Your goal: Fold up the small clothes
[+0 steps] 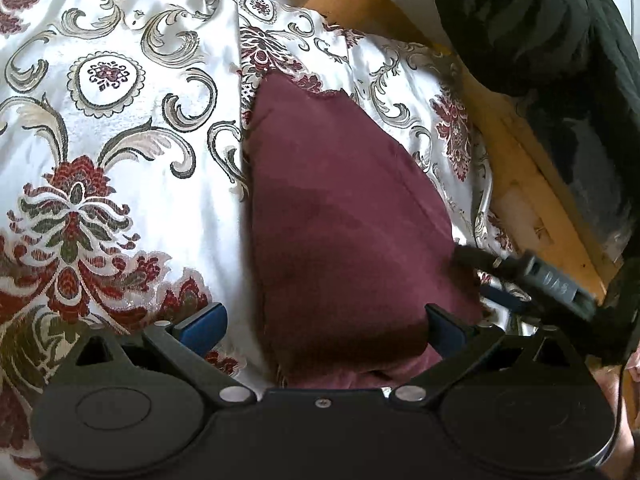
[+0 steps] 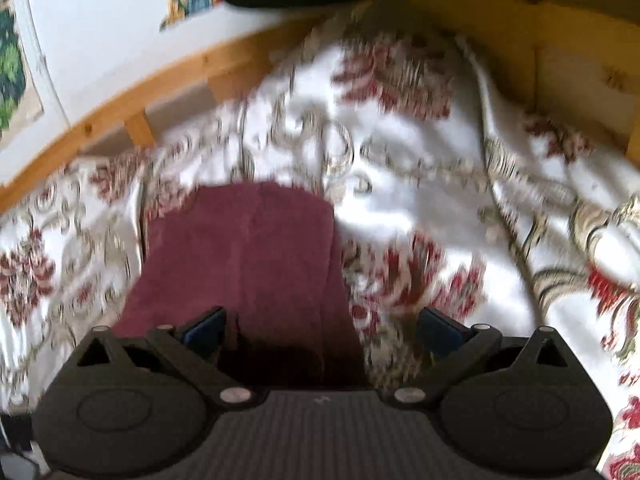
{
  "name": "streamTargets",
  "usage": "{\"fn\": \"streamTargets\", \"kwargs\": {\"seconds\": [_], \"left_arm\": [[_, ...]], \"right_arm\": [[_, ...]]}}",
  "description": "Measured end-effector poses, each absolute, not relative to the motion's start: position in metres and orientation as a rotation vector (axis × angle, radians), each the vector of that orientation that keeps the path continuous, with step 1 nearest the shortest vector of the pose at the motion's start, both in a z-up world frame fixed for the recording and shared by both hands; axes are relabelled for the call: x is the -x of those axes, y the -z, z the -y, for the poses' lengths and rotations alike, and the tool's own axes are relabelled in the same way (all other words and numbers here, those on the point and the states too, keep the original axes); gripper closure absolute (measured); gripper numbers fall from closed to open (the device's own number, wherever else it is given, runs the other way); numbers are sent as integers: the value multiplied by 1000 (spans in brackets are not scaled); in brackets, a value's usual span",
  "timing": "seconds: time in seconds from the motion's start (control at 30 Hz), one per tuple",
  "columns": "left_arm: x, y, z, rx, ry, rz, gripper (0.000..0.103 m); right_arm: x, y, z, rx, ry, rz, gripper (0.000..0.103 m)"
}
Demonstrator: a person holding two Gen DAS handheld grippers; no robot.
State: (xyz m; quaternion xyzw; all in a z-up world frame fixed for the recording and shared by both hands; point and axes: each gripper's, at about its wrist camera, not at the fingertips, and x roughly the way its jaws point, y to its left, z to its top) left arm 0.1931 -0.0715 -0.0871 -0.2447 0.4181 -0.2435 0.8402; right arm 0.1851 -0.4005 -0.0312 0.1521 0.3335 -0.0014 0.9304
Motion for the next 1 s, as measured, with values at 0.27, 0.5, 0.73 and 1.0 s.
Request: {"fn": "streamTargets", "kwargs": {"seconds": [0.27, 0.5, 0.73, 1.0], "left_arm": [[-193, 88, 73, 506, 515, -883, 1], [-192, 88, 74, 489, 519, -883, 1], [-195, 87, 75, 486, 519, -891, 1], [-209, 87, 66, 582, 546, -869, 1]], "right_arm": [[-201, 38, 395, -245, 70, -722, 0], [-199, 44, 389, -167, 89, -746, 0], [-200, 44, 416, -514, -44, -635, 1], [-234, 69, 421, -622, -68, -677, 33]]}}
